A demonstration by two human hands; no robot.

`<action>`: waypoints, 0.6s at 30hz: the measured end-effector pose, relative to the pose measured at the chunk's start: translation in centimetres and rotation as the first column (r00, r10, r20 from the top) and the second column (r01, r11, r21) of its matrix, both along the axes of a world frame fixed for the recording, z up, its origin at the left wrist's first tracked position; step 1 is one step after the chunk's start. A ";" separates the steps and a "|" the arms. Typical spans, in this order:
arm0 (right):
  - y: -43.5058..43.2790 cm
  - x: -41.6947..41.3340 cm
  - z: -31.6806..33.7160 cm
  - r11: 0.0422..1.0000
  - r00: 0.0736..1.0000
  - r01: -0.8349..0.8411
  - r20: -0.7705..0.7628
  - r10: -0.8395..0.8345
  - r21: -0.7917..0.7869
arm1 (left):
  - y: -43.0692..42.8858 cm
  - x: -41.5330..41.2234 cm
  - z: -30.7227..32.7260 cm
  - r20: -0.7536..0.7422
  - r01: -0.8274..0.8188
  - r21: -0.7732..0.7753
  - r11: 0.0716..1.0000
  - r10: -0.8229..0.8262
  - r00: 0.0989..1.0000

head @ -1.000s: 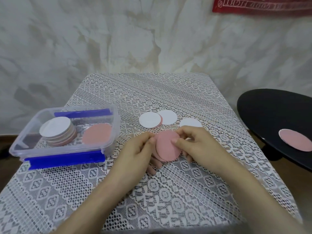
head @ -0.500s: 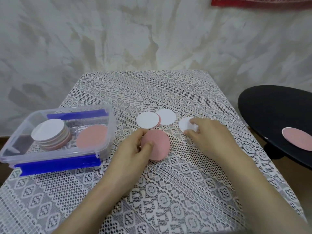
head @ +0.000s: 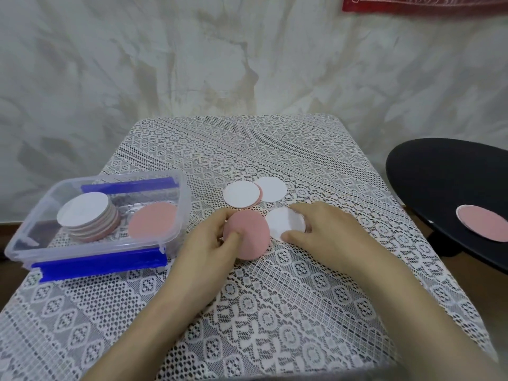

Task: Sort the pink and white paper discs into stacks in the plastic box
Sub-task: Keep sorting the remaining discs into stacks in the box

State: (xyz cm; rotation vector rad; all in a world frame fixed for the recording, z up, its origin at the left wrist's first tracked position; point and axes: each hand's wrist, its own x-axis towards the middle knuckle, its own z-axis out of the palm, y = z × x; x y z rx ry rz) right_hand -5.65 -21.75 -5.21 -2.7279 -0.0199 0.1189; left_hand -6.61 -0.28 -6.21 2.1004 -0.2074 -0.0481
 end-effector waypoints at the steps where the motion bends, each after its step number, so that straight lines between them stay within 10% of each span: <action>1: -0.1 0.1 0.0 1.000 1.000 0.005 -0.009 -0.005 0.017 | 0.0 0.0 0.0 0.001 -0.001 0.003 1.000 0.001 1.000; 18: -0.1 -1.3 0.0 0.771 1.000 -0.017 0.000 0.022 0.636 | 0.0 -0.6 0.1 0.009 0.053 -0.094 0.994 -0.052 0.999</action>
